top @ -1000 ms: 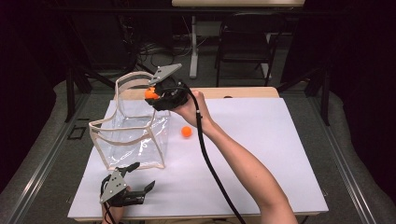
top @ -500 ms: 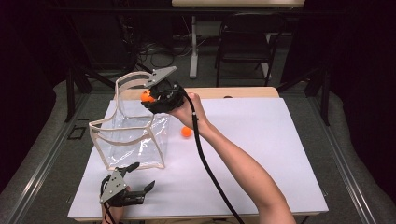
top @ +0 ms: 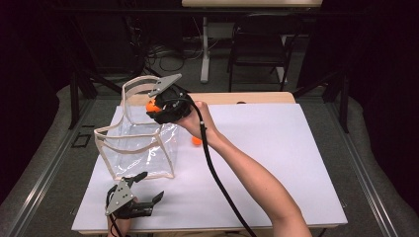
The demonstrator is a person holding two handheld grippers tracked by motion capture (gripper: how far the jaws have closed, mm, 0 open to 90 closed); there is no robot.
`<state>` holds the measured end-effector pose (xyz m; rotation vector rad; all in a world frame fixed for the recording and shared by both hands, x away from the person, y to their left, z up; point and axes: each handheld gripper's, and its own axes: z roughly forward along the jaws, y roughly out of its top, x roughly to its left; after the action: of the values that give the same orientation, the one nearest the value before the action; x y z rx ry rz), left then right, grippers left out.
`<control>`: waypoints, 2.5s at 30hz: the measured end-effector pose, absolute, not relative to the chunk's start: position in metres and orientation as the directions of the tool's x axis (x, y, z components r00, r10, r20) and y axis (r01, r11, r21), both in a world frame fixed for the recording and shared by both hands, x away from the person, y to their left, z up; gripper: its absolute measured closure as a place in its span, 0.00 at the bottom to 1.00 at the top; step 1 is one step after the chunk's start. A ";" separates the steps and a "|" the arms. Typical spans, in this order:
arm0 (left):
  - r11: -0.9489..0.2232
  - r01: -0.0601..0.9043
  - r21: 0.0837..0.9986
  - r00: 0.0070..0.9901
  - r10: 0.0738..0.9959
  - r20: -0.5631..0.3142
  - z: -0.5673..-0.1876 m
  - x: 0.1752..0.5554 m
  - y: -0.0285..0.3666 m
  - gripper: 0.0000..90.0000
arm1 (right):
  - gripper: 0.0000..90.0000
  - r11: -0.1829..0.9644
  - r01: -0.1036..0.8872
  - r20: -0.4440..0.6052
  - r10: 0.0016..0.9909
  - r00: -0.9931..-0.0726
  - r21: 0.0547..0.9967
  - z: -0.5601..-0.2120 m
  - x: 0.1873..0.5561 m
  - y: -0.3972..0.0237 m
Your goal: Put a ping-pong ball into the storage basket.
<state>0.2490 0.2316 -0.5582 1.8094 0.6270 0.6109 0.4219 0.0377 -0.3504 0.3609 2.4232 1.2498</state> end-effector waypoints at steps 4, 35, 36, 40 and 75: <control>-0.287 0.125 0.950 0.730 0.675 0.108 -0.558 0.249 0.232 0.17 | 0.56 0.572 0.052 -0.218 0.393 -0.893 0.818 -0.352 0.421 0.039; -0.286 0.124 0.950 0.730 0.675 0.108 -0.558 0.249 0.232 0.17 | 0.56 0.611 0.073 -0.203 0.371 -0.906 0.788 -0.361 0.421 0.049; -0.286 0.124 0.950 0.730 0.675 0.108 -0.558 0.249 0.232 0.17 | 0.56 0.612 0.075 -0.202 0.371 -0.906 0.788 -0.361 0.420 0.049; -0.286 0.124 0.950 0.730 0.675 0.107 -0.558 0.249 0.232 0.17 | 0.56 0.616 0.075 -0.202 0.368 -0.908 0.784 -0.362 0.420 0.049; -0.286 0.125 0.950 0.731 0.674 0.107 -0.558 0.249 0.232 0.17 | 0.31 0.574 0.133 -0.144 0.410 -0.901 0.808 -0.363 0.423 0.043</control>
<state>0.2488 0.2318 -0.5582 1.8091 0.6255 0.6095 0.4226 0.0434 -0.3634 0.4442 2.4937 1.2412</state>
